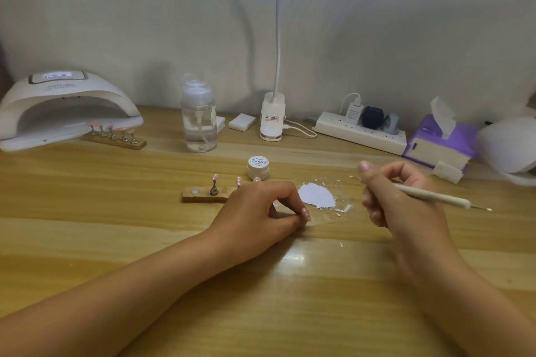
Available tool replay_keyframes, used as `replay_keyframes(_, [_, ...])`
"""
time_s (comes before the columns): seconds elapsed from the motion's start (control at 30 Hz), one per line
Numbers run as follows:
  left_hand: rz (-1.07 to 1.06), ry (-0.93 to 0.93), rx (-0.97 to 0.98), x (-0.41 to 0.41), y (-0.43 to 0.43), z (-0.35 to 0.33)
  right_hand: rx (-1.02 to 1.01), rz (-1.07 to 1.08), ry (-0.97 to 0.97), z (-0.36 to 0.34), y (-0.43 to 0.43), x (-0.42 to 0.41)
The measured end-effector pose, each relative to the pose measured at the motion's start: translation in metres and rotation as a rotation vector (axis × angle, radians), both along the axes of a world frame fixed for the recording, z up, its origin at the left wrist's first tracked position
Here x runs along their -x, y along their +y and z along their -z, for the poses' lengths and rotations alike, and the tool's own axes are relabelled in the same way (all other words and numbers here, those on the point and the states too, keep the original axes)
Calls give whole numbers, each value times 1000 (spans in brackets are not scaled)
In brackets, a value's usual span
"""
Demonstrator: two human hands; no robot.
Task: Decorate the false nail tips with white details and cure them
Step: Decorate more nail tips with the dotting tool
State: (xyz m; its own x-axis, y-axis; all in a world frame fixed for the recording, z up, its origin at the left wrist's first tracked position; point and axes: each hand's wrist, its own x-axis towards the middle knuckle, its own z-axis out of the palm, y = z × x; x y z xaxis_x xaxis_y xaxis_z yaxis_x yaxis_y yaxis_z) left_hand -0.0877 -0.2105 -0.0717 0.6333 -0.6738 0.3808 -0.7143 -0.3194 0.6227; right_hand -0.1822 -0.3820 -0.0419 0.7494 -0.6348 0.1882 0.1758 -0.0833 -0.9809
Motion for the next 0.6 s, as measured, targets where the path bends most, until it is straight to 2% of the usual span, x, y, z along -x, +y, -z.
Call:
replay_keyframes(0.17, [10,-10,9,0,0,0,-3,-120,91,12,20,-1])
replay_keyframes(0.6, [7,-19,-41,1,0,-4,97,-106,171,24,27,-4])
